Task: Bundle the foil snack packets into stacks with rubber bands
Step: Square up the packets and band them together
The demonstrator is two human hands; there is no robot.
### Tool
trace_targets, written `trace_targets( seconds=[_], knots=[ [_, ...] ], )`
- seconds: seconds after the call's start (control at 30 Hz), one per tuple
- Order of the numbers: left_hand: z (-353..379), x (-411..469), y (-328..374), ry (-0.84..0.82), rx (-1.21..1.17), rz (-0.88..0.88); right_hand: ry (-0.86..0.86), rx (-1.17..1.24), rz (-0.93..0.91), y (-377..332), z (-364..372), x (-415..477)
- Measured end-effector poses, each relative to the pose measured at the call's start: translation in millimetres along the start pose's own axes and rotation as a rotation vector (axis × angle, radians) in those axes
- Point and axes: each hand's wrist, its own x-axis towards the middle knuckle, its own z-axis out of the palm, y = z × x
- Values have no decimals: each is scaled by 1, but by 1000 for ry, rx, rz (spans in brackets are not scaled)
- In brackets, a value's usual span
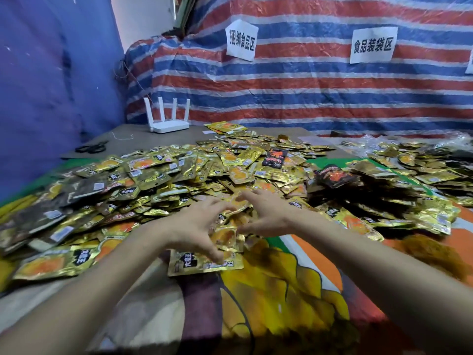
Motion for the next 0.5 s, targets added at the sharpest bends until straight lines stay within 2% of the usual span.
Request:
trace_targets(
  seconds=[0.07, 0.13, 0.27, 0.43, 0.5],
  knots=[
    [5, -5, -9, -129, 119, -53, -47, 2, 47, -8, 6, 5],
    [9, -7, -15, -178, 166, -101, -39, -19, 116, -13, 10, 9],
    [9, 0, -19, -148, 296, -70, -11, -34, 208, -12, 10, 12],
    [12, 20, -25, -102, 353, -34, -208, -47, 274, 9, 12, 6],
    [12, 29, -27, -78, 342, -32, -202, -67, 257, 13, 13, 4]
  ],
)
